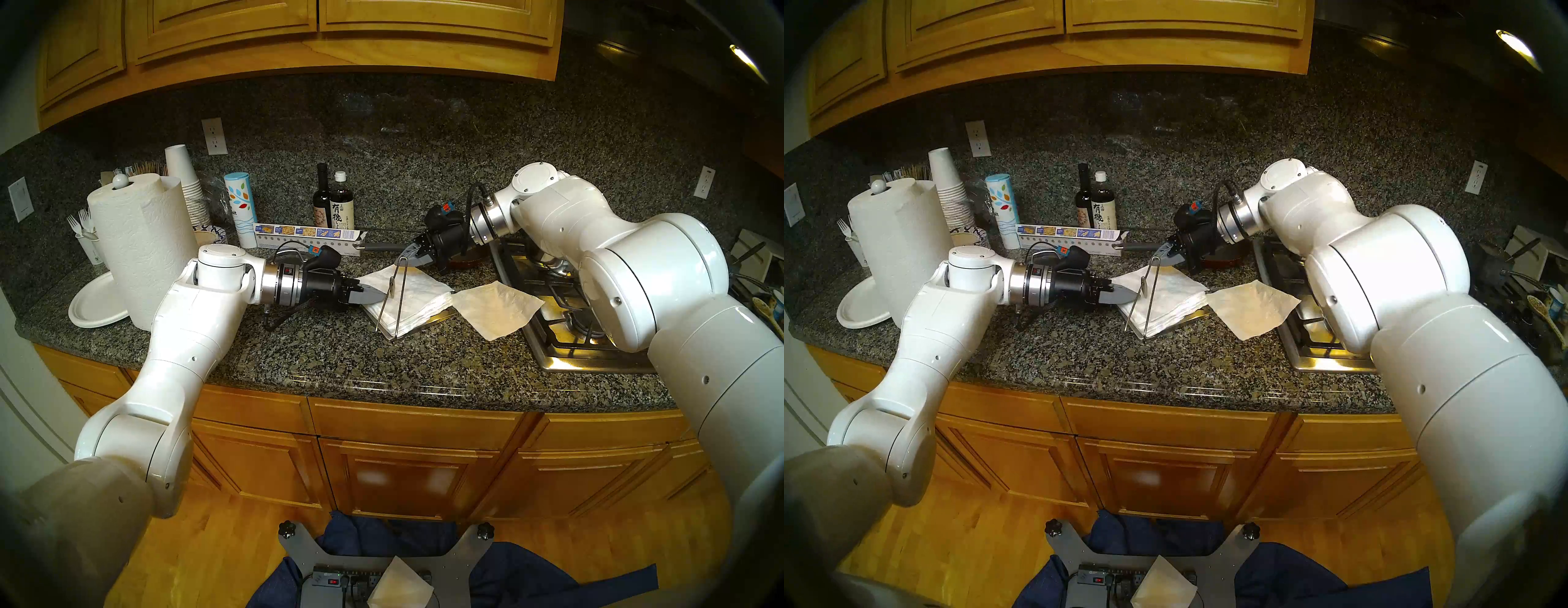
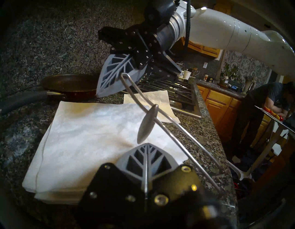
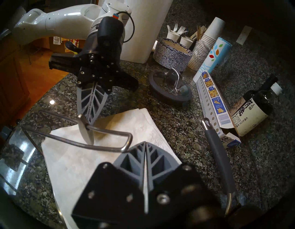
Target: Take napkin out of napkin holder
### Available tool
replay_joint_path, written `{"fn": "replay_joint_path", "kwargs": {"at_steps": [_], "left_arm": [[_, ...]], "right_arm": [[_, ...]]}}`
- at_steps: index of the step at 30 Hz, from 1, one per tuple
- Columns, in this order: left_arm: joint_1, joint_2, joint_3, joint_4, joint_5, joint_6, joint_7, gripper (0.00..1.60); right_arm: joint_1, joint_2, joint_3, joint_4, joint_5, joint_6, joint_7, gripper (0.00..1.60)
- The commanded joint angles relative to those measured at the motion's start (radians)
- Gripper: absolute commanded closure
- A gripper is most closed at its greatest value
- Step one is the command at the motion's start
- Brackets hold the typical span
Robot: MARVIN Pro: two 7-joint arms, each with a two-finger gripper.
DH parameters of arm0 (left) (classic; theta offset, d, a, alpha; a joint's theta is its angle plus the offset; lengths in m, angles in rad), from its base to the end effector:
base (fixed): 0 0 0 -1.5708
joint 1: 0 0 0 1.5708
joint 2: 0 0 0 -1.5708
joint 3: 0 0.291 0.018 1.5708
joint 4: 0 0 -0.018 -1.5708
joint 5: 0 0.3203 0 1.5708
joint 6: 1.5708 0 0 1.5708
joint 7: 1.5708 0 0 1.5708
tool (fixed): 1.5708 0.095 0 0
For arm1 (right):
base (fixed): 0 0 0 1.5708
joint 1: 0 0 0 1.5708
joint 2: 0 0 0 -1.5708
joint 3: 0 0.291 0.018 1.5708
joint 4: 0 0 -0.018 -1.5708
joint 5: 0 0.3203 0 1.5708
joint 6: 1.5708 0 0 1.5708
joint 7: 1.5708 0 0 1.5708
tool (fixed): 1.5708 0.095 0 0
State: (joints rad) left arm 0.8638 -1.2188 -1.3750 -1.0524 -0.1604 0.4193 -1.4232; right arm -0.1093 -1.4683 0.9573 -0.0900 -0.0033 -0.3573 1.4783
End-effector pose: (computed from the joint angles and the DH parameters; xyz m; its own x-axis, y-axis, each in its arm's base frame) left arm 0.5285 0.0182 -0.1891 0.2668 -0.2123 0.9401 -0.9449 -0.2497 0.2118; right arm 0.6193 0.0321 -0.0961 -0.2944 0.5631 0.7721 0.9495 0.0808 0.3031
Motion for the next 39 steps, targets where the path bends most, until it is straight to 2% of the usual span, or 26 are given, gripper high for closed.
{"fn": "replay_joint_path", "kwargs": {"at_steps": [1, 24, 39], "left_arm": [[-0.065, 0.018, 0.026, 0.007, -0.079, -0.003, -0.06, 1.6], [-0.145, 0.018, 0.124, 0.119, -0.217, -0.012, -0.06, 1.6], [-0.175, -0.008, 0.141, 0.184, -0.236, -0.036, -0.06, 1.6]], "right_arm": [[0.034, 0.002, 0.009, -0.017, 0.008, 0.002, 0.005, 1.3], [0.033, 0.005, 0.008, -0.02, 0.006, 0.009, 0.005, 1.31], [0.031, 0.012, 0.01, -0.019, 0.009, 0.006, 0.005, 1.31]]}}
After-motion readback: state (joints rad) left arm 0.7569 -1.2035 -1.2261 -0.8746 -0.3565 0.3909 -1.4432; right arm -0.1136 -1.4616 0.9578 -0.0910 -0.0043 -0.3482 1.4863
